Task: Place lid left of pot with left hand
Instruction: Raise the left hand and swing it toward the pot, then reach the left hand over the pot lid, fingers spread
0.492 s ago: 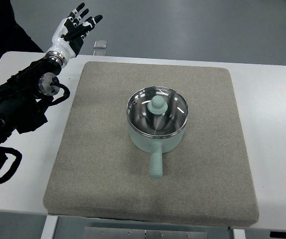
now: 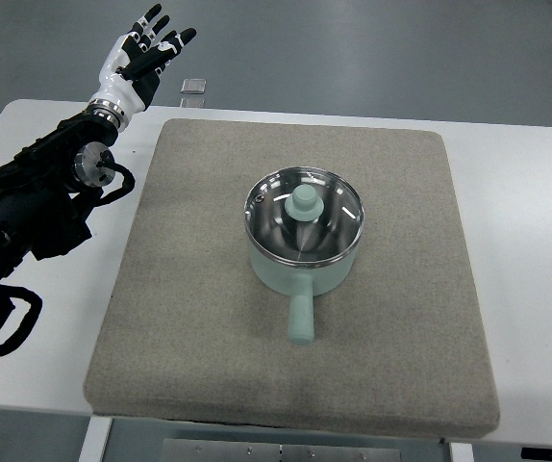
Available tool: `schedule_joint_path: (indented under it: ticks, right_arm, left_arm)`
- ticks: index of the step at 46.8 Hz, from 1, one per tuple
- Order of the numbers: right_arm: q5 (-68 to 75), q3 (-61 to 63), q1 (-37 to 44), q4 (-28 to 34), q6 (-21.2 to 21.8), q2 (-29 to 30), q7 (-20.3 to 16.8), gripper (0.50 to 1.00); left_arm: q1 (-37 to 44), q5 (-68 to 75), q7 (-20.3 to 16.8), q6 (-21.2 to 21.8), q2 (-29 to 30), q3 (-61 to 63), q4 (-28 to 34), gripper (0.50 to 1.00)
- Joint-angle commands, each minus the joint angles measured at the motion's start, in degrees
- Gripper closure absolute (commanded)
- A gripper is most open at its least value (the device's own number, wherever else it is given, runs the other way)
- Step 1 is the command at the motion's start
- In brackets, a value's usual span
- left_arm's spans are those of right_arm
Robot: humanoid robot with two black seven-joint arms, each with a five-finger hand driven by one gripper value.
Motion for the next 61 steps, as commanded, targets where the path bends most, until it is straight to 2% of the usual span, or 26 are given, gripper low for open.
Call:
schedule_joint_path:
  ticks: [1, 24, 46, 54, 61]
  right_arm:
    - [0.0, 0.0, 0.0, 0.0, 0.1, 0.0, 0.0, 0.576]
    - [0.0, 0.0, 0.0, 0.0, 0.1, 0.0, 0.0, 0.576]
    - [0.0, 0.0, 0.0, 0.0, 0.0, 0.0, 0.0, 0.576]
    - [0.0, 0.0, 0.0, 0.0, 0.1, 0.0, 0.0, 0.576]
    - [0.0, 0.0, 0.0, 0.0, 0.1, 0.0, 0.0, 0.576]
  left_arm:
    - [-0.1, 0.0, 0.0, 0.0, 0.0, 0.0, 0.0, 0.508]
    - [-3.4, 1.6, 0.3, -0.2, 0.4, 1.3, -0.3, 0.508]
    - [-5.7, 21.5, 0.6, -0.3, 0.2, 4.2, -1.1, 0.508]
    - [-8.6, 26.5, 0.8, -0.3, 0.2, 10.6, -1.3, 0.508]
    - [-10.5, 26.4, 0.7, -0.8, 0.1, 23.6, -1.2, 0.508]
